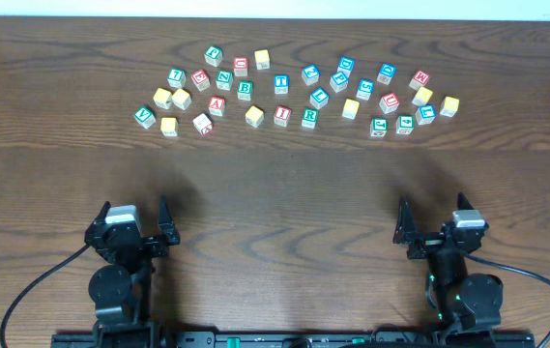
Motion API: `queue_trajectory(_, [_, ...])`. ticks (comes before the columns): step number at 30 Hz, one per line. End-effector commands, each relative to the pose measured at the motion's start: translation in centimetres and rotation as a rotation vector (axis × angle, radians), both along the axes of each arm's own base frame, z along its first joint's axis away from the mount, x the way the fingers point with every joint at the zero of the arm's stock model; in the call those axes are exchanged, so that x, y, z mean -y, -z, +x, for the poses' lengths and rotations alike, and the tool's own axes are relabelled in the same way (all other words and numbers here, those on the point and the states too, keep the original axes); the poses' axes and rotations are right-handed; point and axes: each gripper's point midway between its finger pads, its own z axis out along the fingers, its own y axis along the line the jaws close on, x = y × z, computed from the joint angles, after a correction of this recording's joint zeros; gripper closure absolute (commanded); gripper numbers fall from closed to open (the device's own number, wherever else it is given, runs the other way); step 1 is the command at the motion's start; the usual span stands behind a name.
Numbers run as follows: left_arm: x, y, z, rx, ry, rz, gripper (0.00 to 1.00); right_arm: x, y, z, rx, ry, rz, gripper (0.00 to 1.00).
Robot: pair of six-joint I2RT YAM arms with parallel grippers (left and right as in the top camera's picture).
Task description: Spell out ROBOT
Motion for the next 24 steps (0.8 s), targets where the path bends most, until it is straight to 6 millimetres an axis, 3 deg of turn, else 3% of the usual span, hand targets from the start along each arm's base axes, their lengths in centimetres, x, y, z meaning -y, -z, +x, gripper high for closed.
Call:
queue_trajectory(1, [0.1, -1.9, -0.1, 0.033, 0.003, -0.01, 0.03, 0.0, -2.6, -0.3, 0.059, -0.004, -0.025, 0.01])
queue_trajectory(14, [0.1, -9.2, -0.3, 0.126, 0.004, 0.0, 0.03, 0.2, -8.0, 0.0, 0.078, 0.005, -0.064, 0.01])
queue_trajectory(24, [0.4, -13.6, 2.5, 0.06, 0.042, -0.012, 0.03, -0.1, -11.4, 2.5, 0.007, 0.001, -0.071, 0.01])
